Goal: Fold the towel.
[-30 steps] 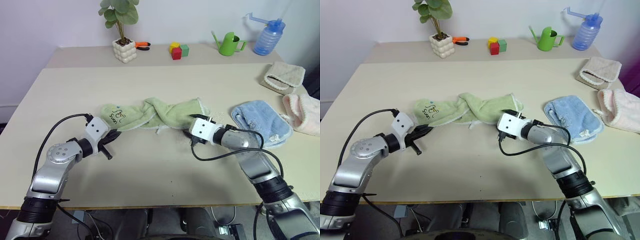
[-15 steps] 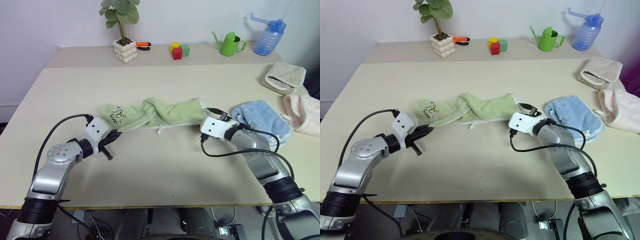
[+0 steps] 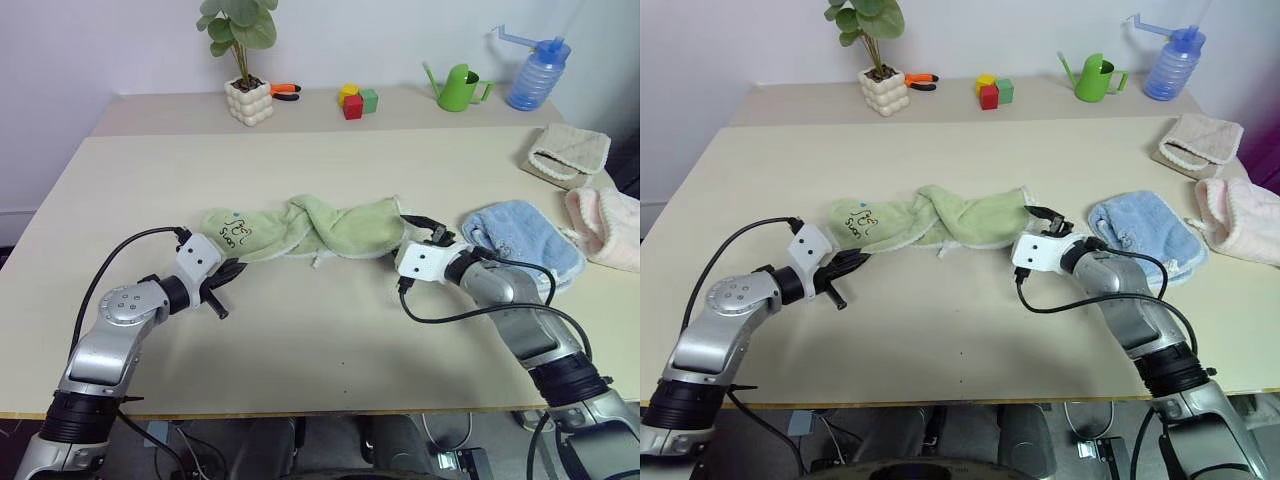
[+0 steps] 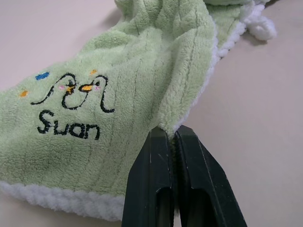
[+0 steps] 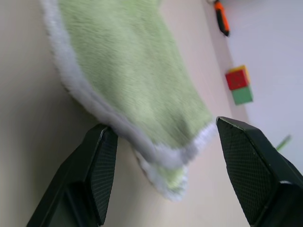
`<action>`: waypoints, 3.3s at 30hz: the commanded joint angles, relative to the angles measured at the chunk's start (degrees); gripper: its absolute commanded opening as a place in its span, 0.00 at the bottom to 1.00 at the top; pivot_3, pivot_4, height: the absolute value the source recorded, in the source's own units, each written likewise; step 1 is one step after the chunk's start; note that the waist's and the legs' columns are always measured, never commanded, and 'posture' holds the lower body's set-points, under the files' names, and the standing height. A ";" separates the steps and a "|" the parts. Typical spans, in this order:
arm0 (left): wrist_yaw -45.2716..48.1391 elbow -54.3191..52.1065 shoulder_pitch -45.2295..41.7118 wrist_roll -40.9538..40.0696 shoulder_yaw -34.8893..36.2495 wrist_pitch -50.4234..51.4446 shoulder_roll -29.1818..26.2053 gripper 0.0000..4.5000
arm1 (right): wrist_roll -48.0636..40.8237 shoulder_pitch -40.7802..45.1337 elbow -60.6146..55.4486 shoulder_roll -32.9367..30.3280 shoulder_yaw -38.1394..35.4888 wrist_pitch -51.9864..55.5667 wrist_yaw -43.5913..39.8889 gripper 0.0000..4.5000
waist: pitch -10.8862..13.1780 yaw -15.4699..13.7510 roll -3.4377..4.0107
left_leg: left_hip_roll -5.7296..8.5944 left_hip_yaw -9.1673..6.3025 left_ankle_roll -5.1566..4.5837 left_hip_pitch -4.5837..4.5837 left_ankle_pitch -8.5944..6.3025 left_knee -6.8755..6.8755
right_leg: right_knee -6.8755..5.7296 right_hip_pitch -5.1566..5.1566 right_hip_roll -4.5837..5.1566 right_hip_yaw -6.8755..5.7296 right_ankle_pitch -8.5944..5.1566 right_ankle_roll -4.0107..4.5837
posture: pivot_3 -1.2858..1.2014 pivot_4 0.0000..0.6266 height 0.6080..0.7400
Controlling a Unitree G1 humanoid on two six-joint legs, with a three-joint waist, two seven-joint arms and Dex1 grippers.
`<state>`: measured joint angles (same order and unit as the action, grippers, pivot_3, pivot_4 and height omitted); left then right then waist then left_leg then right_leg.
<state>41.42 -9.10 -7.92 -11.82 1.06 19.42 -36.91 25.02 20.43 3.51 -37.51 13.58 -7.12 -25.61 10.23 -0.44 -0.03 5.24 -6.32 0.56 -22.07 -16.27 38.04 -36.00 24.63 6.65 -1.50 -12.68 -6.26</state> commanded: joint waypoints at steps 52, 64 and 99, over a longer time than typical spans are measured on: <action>7.99 -5.18 9.77 -8.59 23.44 5.17 -18.82 0.00 | -34.58 -4.19 -13.01 -19.22 -16.40 16.69 -32.67 0.01 | 0.12 0.78 -0.02 | 0.03 0.02 -0.08 -0.27 -0.05 0.02 | -0.04 0.33 0.07 0.15 0.04 0.01 | 0.52 0.24 0.94; 8.35 -0.86 9.38 -7.27 20.38 5.03 -17.84 0.00 | -34.46 -0.09 -10.31 -18.52 -15.03 18.37 -33.01 0.01 | 0.11 0.85 -0.04 | 0.02 0.01 -0.12 -0.12 -0.08 0.04 | 0.01 0.14 0.09 0.05 0.03 0.00 | 0.52 0.24 0.94; -16.00 40.50 -21.87 3.21 14.98 -10.85 -2.48 0.62 | -15.81 27.83 38.00 0.45 -6.41 -6.13 -9.58 0.69 | 0.10 1.26 -0.07 | 0.08 0.05 0.38 -0.25 0.21 0.07 | -0.15 0.42 0.08 0.09 0.06 0.00 | 0.52 0.24 0.94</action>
<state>29.41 31.22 -28.64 -7.29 12.63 7.43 -39.00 9.13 46.85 42.50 -37.02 9.70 -13.14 -37.91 10.34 0.82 -0.10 5.32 -6.27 0.94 -22.32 -16.05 38.11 -36.15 25.05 6.73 -1.41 -12.62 -6.26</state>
